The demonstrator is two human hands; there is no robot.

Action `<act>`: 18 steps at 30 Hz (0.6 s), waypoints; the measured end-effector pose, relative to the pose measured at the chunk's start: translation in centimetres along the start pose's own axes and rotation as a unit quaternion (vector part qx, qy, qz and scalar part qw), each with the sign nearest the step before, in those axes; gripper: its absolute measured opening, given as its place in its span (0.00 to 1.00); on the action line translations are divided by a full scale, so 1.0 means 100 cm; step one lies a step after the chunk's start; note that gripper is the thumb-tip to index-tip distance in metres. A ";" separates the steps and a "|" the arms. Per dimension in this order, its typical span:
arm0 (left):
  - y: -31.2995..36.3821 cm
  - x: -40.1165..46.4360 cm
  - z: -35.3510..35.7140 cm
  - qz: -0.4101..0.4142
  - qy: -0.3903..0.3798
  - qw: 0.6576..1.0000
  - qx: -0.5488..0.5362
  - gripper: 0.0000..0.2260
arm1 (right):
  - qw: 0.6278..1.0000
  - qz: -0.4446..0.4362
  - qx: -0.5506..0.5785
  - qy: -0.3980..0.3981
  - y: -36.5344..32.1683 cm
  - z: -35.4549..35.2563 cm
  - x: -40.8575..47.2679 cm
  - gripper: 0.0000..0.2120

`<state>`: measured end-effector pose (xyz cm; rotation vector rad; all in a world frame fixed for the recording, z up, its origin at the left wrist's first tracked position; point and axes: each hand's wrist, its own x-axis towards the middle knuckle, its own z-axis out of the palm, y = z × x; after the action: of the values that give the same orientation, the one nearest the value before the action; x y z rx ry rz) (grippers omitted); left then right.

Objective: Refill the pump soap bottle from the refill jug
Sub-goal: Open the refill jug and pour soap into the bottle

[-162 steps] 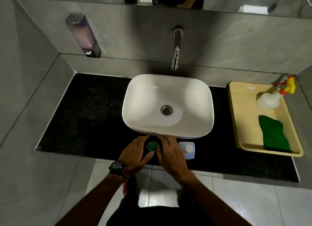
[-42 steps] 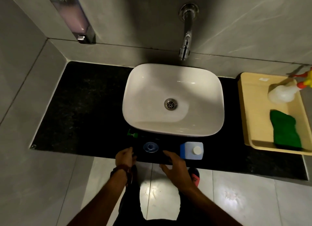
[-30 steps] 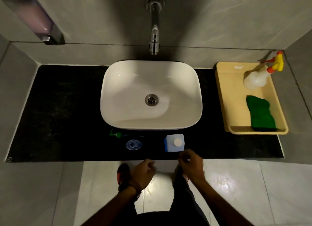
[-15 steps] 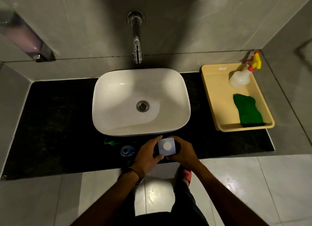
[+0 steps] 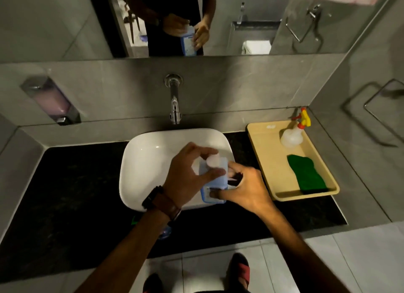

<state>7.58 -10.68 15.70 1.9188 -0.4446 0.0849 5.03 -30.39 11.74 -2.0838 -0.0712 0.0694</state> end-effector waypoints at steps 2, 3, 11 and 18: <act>0.015 0.016 0.002 0.015 0.018 0.999 0.040 0.16 | 1.000 -0.009 -0.017 -0.001 -0.017 -0.005 0.009 0.32; 0.022 0.023 0.003 0.015 0.019 0.998 0.055 0.15 | 1.000 -0.014 -0.021 0.005 -0.024 -0.006 0.013 0.33; 0.044 0.020 -0.010 -0.033 -0.024 0.992 -0.120 0.17 | 0.995 0.011 -0.028 0.093 -0.040 -0.013 0.031 0.36; 0.036 0.018 -0.022 -0.010 0.069 0.998 0.006 0.20 | 0.994 0.007 -0.043 0.096 -0.041 -0.018 0.030 0.40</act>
<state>8.37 -10.33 20.24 1.9144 -0.3342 0.2057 8.11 -29.70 16.14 -2.1670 0.0594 -0.1278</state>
